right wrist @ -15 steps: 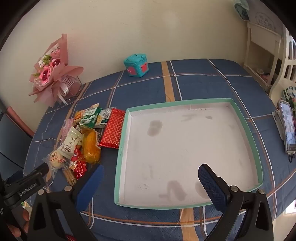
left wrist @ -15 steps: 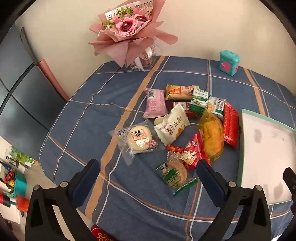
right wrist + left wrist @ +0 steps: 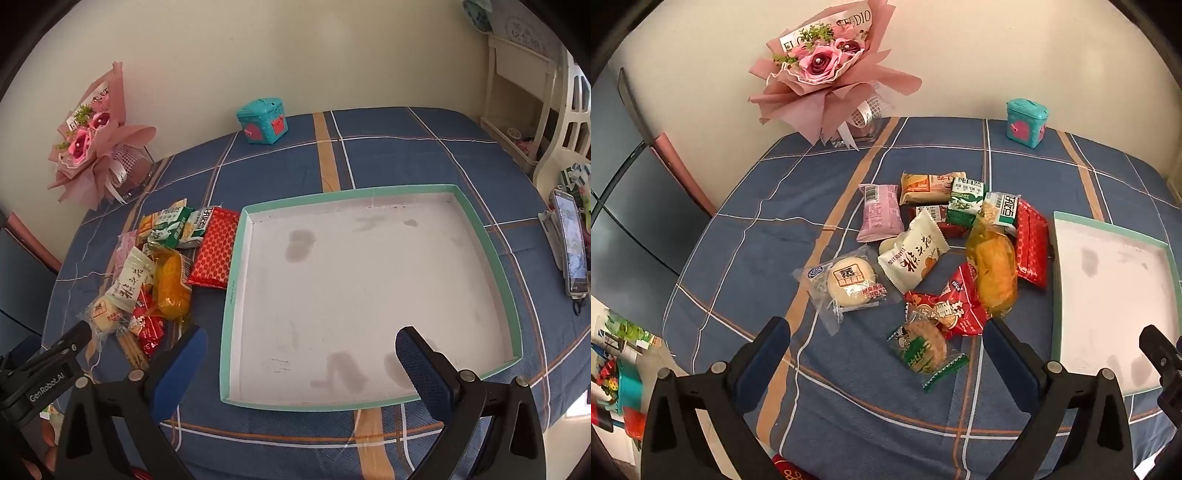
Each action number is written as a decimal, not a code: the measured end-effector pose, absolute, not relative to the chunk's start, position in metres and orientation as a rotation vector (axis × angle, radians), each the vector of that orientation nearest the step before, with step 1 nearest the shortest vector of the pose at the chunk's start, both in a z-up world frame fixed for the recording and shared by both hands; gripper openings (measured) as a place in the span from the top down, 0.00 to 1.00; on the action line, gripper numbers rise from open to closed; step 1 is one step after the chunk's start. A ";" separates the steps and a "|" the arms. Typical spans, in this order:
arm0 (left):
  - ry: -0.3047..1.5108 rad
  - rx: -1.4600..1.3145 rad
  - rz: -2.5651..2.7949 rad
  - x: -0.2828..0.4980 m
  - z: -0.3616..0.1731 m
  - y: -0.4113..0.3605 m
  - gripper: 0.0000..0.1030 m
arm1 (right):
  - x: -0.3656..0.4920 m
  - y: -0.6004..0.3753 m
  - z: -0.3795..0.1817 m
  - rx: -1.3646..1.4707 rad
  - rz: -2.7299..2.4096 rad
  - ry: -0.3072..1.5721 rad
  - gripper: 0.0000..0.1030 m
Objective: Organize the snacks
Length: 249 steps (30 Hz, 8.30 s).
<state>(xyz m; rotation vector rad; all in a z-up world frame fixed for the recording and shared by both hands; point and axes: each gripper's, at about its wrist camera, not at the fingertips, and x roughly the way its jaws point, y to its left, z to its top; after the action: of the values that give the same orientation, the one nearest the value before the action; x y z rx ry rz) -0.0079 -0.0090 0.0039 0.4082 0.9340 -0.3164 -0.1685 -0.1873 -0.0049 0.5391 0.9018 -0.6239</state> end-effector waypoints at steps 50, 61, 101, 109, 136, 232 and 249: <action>0.935 0.409 -0.313 -0.010 0.003 -0.010 0.00 | -0.167 -0.188 -0.002 0.531 -0.627 0.922 0.00; 0.935 0.409 -0.312 -0.010 0.003 -0.011 0.00 | -0.167 -0.188 -0.002 0.530 -0.627 0.924 0.00; 1.064 0.240 -0.261 0.054 -0.009 0.046 0.00 | -0.070 -0.117 -0.012 0.483 -0.299 0.940 0.00; 1.144 0.180 -0.298 0.076 -0.033 0.061 0.00 | -0.040 -0.111 -0.039 0.505 -0.298 1.027 0.06; 1.227 0.025 -0.315 0.092 -0.061 0.073 0.00 | -0.005 -0.111 -0.090 0.817 -0.217 1.057 0.50; 1.150 0.334 -0.722 -0.020 -0.035 -0.201 0.49 | -0.153 -0.313 -0.037 0.749 -0.890 0.942 0.55; 1.171 0.360 -0.773 -0.008 -0.055 -0.229 0.38 | -0.152 -0.343 -0.045 0.735 -0.940 0.974 0.45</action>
<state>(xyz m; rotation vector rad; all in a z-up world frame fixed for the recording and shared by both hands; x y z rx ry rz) -0.0084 -0.2293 -0.0551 0.3597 1.1708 -0.7730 -0.1521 -0.3427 -0.0451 0.7352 0.9744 -0.9397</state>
